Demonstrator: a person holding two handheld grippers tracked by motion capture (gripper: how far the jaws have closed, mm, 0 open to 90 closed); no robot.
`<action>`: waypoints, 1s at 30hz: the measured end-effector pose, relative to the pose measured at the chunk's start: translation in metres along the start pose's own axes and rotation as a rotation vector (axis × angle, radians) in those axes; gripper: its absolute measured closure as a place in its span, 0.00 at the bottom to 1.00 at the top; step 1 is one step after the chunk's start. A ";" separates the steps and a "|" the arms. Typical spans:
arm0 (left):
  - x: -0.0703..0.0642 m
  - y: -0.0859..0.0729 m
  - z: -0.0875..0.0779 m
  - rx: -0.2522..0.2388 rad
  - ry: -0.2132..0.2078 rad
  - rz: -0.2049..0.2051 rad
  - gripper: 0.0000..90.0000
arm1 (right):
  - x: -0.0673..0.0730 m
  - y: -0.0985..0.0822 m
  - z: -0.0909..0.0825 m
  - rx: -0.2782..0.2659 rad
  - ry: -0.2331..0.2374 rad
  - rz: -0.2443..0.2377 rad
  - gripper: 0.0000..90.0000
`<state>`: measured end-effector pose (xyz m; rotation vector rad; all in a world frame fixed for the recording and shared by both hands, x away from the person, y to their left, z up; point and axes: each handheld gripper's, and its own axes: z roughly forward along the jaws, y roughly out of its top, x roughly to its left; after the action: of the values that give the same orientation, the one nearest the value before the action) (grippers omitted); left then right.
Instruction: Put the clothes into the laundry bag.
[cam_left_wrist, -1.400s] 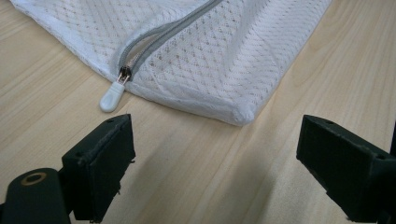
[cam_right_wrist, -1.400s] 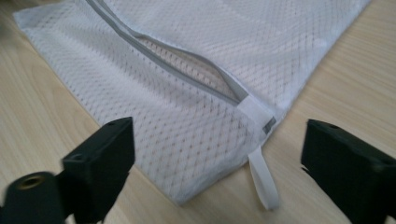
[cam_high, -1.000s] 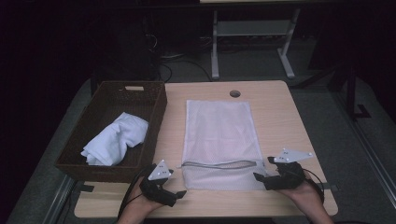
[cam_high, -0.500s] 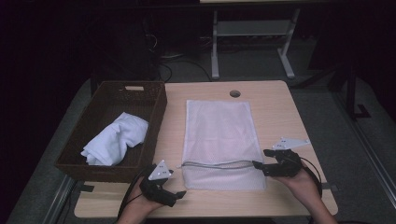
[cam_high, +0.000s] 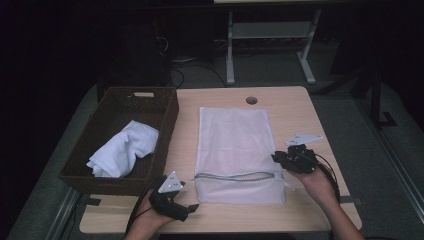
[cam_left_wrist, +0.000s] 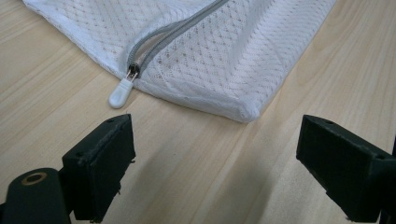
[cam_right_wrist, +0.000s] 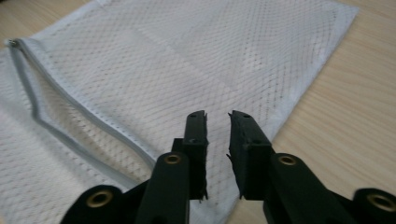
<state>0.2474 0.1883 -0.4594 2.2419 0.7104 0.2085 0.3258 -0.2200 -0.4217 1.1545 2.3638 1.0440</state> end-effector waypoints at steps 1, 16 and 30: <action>0.000 0.000 0.000 0.000 0.000 0.000 0.12 | 0.000 0.000 0.000 0.000 0.000 0.000 0.87; 0.000 0.001 -0.001 -0.003 0.001 0.001 0.12 | -0.025 0.022 0.029 0.020 -0.053 0.041 1.00; 0.000 0.001 0.001 0.007 -0.002 0.003 0.12 | -0.041 0.010 0.058 0.102 -0.046 0.081 1.00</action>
<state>0.2480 0.1871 -0.4598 2.2500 0.7082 0.2056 0.3891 -0.2204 -0.4561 1.3058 2.3763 0.9207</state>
